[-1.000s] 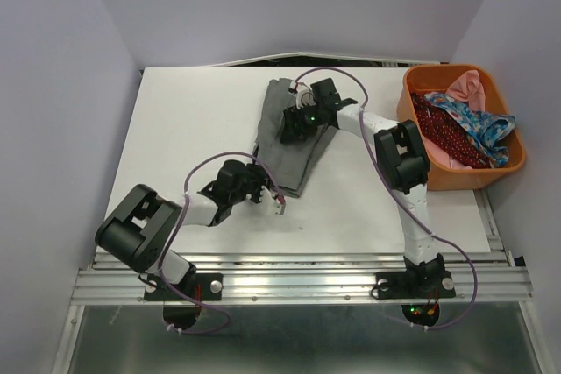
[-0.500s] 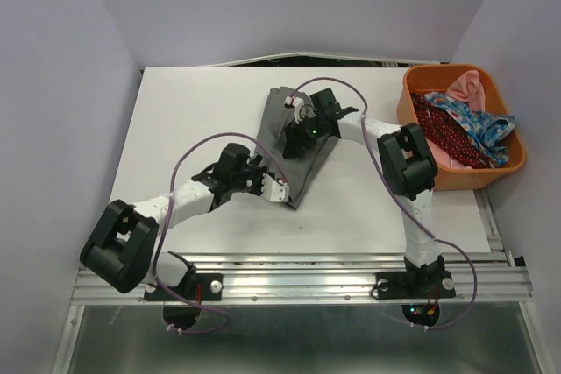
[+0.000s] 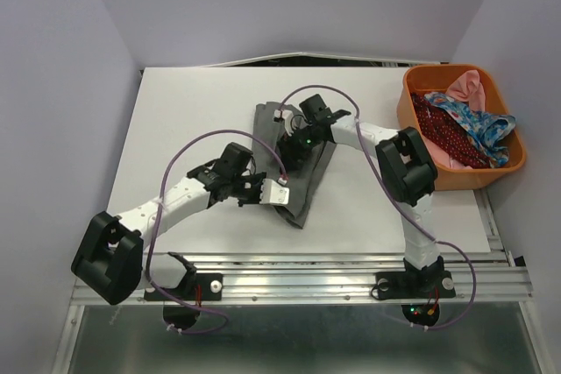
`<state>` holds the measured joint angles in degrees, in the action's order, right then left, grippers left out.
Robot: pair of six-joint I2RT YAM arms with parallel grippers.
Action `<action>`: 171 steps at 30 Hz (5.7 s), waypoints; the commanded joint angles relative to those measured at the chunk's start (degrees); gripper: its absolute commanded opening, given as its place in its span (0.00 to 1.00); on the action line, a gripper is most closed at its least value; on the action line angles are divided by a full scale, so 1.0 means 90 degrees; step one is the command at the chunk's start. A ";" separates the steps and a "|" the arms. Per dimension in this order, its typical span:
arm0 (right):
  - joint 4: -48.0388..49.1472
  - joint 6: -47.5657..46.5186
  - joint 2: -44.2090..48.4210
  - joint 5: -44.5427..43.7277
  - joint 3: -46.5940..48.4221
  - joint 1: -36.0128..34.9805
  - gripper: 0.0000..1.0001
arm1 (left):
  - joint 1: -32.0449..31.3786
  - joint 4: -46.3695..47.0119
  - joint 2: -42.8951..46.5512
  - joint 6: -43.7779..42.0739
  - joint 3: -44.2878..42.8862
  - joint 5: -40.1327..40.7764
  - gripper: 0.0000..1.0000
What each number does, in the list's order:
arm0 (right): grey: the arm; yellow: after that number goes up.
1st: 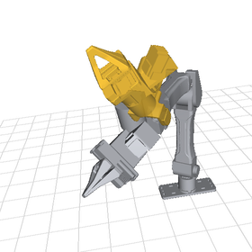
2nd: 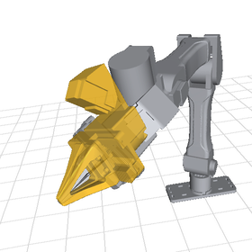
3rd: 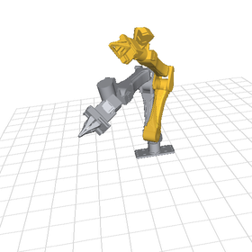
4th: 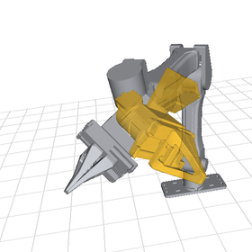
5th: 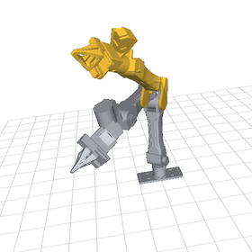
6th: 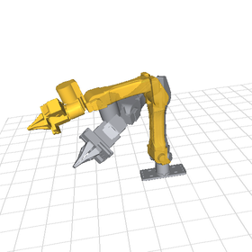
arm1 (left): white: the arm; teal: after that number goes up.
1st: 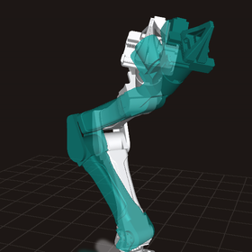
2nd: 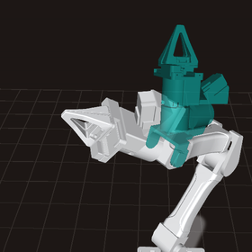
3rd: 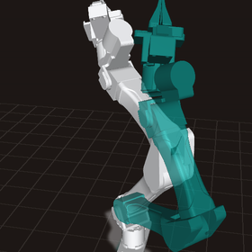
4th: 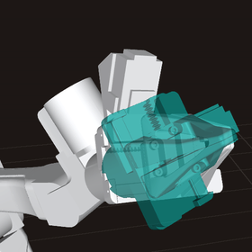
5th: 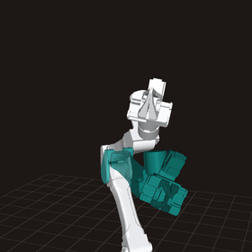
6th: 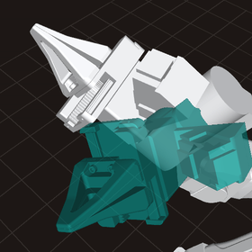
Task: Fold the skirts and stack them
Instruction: Fold the skirt
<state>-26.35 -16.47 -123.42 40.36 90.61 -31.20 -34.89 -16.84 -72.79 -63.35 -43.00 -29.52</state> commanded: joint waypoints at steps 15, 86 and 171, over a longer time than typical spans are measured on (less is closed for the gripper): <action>-0.1096 0.0648 -0.1833 -0.0870 0.1299 0.0068 0.68 | -0.0576 0.2378 0.0910 -0.0616 0.2345 0.2195 0.65; -0.0872 -0.0308 -0.0907 -0.0637 -0.0496 -0.0566 0.59 | -0.1201 -0.0599 0.0315 0.1179 -0.1100 0.1190 0.00; -0.0998 0.0033 -0.1619 0.1542 0.1317 -0.0049 0.50 | 0.0440 0.0337 -0.2468 0.1570 -0.2117 0.0282 0.00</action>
<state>-34.13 -16.01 -135.68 62.54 99.00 -30.46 -30.39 -20.53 -95.22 -49.39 -64.90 -28.36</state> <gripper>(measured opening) 0.484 0.052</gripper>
